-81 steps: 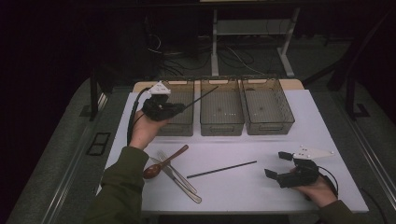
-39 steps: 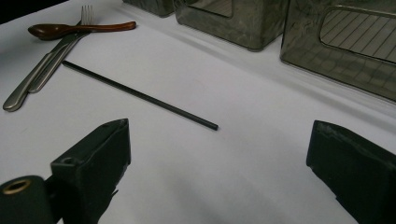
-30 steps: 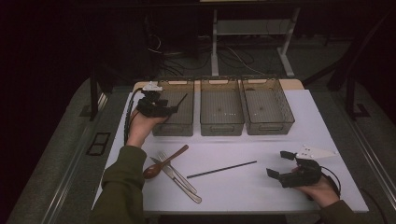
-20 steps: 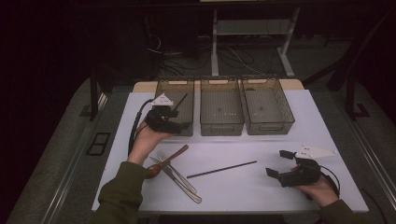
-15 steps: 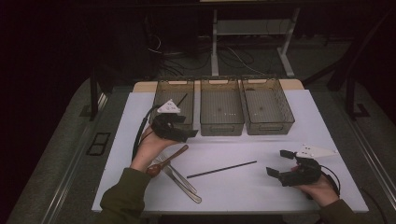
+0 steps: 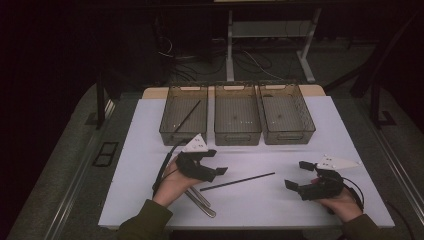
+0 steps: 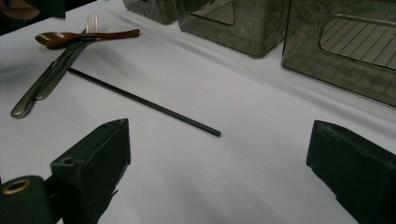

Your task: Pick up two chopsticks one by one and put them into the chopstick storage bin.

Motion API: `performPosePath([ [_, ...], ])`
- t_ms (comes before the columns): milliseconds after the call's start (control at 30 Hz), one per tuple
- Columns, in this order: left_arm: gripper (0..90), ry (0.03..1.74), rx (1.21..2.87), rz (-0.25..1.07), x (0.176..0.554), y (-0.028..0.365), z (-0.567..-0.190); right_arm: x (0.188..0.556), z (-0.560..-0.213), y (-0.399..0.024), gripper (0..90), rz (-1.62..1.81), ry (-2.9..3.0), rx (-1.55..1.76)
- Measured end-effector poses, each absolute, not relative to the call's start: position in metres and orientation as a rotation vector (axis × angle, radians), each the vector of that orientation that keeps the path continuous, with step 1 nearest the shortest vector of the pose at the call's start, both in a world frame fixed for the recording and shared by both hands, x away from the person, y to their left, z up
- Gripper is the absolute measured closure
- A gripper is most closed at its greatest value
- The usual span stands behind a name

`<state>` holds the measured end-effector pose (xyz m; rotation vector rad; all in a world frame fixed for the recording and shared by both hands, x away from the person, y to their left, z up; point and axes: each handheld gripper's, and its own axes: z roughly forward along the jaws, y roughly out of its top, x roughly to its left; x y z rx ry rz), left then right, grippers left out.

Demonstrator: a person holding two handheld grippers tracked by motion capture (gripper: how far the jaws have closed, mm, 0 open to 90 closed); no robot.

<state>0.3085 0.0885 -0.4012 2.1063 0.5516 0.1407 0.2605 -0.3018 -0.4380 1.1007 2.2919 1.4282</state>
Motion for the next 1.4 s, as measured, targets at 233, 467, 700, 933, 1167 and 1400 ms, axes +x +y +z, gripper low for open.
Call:
performPosePath([
  [233, 53.0, 0.492, 2.15, 0.127, 0.291, 0.077, -0.419, 0.261, -0.438, -0.302, 5.7, 1.431, 2.289, 1.11],
  [467, 69.3, 0.464, 2.204, 0.074, 0.296, 0.072, -0.434, 0.261, -0.439, -0.302, 5.7, 1.425, 2.297, 1.098],
  [700, 76.0, 0.456, 2.266, 0.062, 0.3, 0.066, -0.444, 0.261, -0.439, -0.301, 5.7, 1.419, 2.306, 1.095],
  [933, 78.8, 0.458, 2.286, 0.048, 0.305, 0.064, -0.449, 0.261, -0.439, -0.301, 5.7, 1.421, 2.304, 1.093],
  [1167, 82.9, 0.449, 2.294, 0.038, 0.306, 0.063, -0.451, 0.26, -0.439, -0.301, 5.7, 1.421, 2.302, 1.093],
  [1400, 84.8, 0.44, 2.298, 0.034, 0.306, 0.063, -0.451, 0.26, -0.439, -0.301, 5.7, 1.419, 2.302, 1.091],
])
